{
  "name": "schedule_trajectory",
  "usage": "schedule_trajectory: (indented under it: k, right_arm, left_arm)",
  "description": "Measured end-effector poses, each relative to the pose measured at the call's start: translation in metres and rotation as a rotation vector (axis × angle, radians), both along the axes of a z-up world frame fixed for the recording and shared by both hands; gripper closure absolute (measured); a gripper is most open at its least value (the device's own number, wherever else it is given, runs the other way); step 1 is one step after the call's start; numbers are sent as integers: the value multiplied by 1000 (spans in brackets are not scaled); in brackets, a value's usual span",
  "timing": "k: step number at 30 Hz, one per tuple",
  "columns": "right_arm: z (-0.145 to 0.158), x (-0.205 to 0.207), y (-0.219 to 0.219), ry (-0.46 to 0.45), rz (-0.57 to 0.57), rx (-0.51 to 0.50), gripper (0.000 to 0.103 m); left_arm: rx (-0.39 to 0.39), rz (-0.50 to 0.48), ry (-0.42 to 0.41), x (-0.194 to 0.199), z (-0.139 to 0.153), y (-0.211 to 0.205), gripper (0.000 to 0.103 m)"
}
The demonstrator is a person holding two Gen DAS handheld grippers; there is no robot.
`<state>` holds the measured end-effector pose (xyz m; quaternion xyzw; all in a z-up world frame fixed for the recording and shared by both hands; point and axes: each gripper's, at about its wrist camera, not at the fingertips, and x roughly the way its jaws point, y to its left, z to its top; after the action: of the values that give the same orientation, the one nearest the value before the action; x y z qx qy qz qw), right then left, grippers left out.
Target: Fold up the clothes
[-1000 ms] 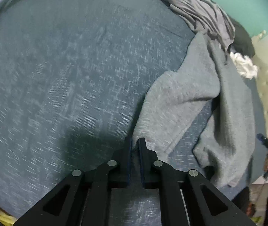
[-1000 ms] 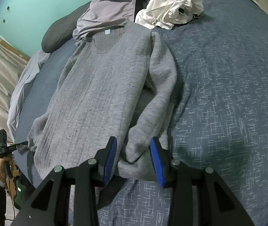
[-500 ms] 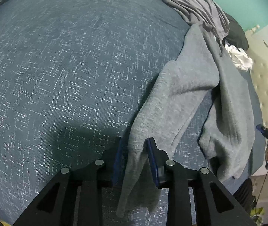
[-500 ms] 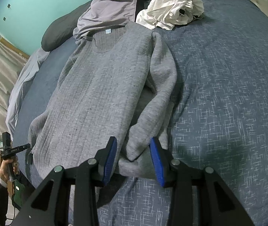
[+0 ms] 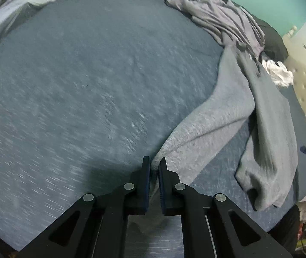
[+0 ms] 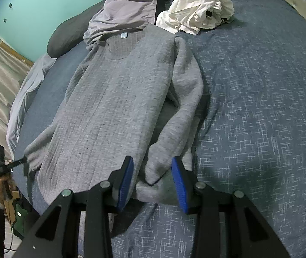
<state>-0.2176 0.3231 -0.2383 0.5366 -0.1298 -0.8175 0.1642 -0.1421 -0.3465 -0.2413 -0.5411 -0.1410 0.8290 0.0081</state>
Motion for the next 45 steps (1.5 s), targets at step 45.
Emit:
schedule_trajectory:
  k: [45]
  right_arm:
    - [-13, -21, -10, -35, 13, 61, 65]
  left_arm:
    - [-56, 200, -52, -20, -10, -120, 64]
